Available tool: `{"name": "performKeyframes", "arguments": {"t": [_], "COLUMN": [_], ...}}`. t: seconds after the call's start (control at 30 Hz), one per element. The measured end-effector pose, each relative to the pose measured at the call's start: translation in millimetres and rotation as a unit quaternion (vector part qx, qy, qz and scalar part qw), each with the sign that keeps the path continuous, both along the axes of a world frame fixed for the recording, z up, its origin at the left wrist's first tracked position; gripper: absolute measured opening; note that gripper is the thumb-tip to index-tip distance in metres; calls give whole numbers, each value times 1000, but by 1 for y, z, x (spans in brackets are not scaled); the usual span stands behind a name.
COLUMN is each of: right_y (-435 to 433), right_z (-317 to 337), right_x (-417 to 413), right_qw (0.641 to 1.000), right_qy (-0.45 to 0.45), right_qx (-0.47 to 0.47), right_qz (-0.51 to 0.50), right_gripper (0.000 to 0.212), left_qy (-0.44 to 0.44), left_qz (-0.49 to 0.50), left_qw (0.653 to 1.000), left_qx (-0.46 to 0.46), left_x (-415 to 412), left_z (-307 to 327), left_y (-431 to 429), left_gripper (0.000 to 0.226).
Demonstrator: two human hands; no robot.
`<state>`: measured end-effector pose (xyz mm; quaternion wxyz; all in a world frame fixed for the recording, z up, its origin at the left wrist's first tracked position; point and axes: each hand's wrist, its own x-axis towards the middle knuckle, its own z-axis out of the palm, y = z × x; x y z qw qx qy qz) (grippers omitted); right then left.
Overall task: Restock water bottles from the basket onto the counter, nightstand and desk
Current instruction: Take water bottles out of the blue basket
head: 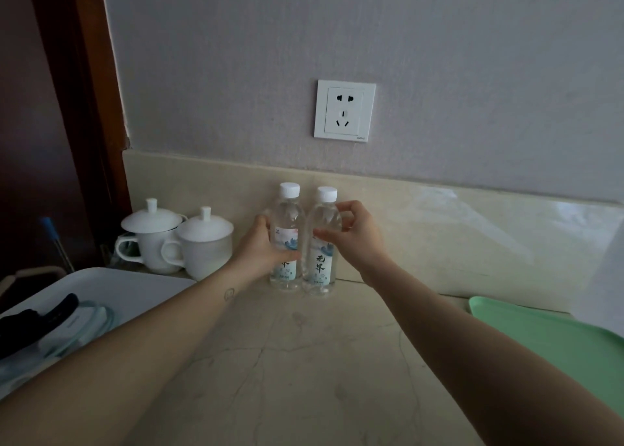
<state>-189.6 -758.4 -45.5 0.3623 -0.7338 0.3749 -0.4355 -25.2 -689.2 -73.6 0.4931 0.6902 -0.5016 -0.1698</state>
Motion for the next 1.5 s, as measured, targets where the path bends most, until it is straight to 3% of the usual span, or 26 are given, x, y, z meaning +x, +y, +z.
{"name": "performKeyframes", "arguments": {"t": [0.67, 0.93, 1.17, 1.3, 1.5], "right_y": [9, 12, 22, 27, 38], "right_z": [-1, 5, 19, 26, 33], "right_x": [7, -2, -31, -71, -180], "right_qw": [999, 998, 997, 994, 980], "right_qy": [19, 38, 35, 36, 30], "right_qx": [5, 34, 21, 6, -21], "right_qz": [-51, -30, -60, -103, -197], "right_gripper": [61, 73, 57, 44, 30], "left_qy": [-18, -43, -170, -234, -294], "left_qz": [-6, 11, 60, 7, -96], "left_qw": [1000, 998, 941, 919, 895], "left_qx": [0, -49, -286, -317, -321], "left_x": [-1, -13, -44, -86, -187], "left_z": [-2, 2, 34, 44, 56], "left_y": [0, 1, 14, 18, 16], "left_gripper": [68, 96, 60, 46, 43]}}
